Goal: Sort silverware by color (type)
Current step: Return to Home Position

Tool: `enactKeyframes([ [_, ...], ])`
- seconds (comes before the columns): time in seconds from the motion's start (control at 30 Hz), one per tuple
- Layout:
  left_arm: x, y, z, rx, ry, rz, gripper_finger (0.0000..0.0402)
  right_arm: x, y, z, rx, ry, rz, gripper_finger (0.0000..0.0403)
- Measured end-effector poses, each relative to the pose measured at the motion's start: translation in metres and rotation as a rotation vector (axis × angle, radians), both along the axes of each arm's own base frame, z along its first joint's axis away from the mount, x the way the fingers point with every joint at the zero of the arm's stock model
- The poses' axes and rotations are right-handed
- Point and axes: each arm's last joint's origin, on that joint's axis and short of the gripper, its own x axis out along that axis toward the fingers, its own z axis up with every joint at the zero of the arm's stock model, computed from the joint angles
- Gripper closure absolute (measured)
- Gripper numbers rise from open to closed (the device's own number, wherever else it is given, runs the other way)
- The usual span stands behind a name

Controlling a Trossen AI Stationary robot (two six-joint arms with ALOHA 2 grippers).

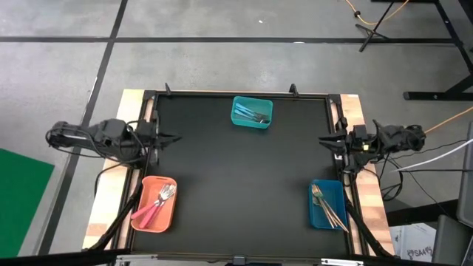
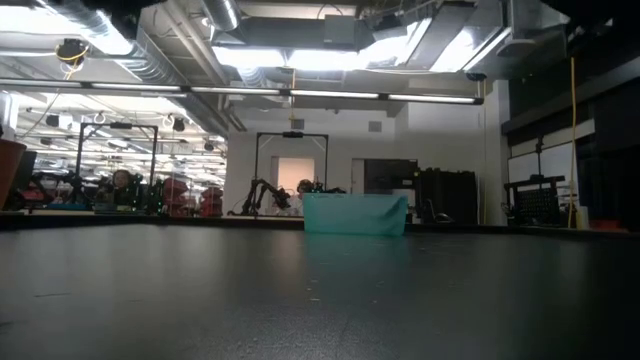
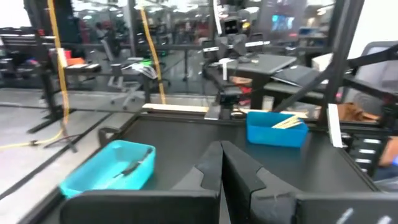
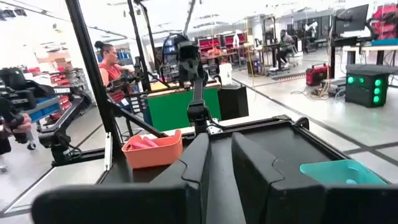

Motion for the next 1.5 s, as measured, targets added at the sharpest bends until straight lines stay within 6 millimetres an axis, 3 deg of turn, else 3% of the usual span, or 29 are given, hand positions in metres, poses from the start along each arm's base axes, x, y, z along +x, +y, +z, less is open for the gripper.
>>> enactKeyframes([
  [0.4, -0.010, 0.004, -0.054, -0.014, -0.095, -0.084, 0.0401, 0.006, 0.004, -0.039, -0.034, 0.040, 0.050, 0.0340],
  [0.8, -0.014, 0.005, -0.079, -0.015, -0.112, -0.073, 0.0401, 0.014, 0.005, -0.059, -0.052, 0.097, -0.016, 0.0340],
  [1.33, -0.003, 0.004, -0.119, -0.007, -0.150, -0.101, 0.0401, 0.031, 0.012, -0.099, -0.071, 0.096, 0.006, 0.0340],
  [1.5, -0.003, 0.004, -0.119, -0.003, -0.146, -0.101, 0.0401, 0.032, 0.013, -0.105, -0.077, 0.110, 0.006, 0.0340],
])
